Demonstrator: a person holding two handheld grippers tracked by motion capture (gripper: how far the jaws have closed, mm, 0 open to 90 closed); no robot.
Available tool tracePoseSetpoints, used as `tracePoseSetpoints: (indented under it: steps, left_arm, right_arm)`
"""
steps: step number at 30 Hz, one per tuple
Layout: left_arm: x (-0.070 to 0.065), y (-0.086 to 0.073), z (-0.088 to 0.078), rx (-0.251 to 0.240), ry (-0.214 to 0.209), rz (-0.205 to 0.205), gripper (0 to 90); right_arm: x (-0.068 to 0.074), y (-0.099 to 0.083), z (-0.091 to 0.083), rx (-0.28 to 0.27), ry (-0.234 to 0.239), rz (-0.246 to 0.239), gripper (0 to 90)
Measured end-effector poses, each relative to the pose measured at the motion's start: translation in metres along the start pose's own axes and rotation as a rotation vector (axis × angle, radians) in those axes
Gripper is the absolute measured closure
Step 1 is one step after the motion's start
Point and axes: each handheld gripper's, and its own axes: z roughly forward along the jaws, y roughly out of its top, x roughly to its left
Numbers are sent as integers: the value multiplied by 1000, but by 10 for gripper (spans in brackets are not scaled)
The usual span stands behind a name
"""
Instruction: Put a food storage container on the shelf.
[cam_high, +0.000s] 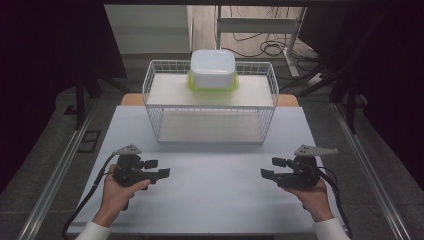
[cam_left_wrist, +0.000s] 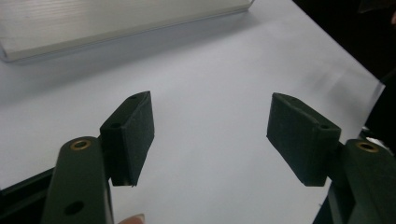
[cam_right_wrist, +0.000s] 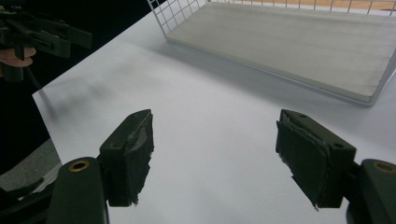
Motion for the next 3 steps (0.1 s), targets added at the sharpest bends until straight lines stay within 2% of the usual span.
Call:
tracePoseSetpoints:
  steps: [3]
  left_arm:
    - [1, 1, -3, -19, 13, -2, 310]
  right_arm:
    - [-1, 0, 1, -1, -14, -5, 246]
